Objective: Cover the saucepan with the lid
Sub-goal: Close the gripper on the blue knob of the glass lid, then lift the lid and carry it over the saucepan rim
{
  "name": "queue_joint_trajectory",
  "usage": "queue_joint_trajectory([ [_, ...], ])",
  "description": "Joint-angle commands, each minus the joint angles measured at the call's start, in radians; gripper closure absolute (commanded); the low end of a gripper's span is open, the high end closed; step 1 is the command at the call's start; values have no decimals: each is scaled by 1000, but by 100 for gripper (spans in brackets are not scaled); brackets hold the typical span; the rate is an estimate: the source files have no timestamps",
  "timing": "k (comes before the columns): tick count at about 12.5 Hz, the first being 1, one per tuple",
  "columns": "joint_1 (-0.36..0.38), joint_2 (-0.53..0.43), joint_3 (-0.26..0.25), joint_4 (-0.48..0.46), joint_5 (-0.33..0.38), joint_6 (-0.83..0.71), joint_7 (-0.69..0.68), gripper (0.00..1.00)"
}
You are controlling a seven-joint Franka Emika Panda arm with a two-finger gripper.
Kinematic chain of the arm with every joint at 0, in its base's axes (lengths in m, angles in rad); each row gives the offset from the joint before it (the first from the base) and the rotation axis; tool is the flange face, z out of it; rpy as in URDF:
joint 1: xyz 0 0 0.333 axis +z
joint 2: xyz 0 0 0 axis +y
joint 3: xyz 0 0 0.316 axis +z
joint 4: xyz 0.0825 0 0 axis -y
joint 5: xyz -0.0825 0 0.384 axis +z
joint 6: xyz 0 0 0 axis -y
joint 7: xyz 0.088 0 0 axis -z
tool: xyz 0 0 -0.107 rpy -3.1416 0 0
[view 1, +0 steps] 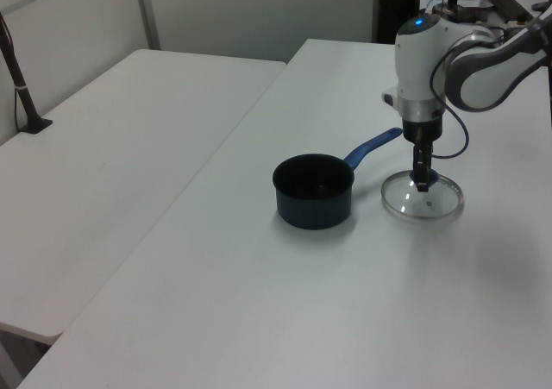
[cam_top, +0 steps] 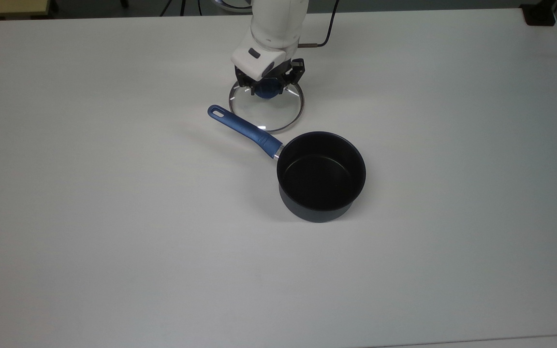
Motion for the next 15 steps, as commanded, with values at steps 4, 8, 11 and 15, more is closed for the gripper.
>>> queue_joint_trajectory([
  [4, -11, -12, -2, 307, 20, -344, -58, 60],
  [8, -2, 192, -10, 654, 40, -447, 0, 62],
  [11, 22, 342, -11, 833, 38, -490, 71, 61],
  [15, 87, 487, -23, 987, 41, -464, 192, 61],
])
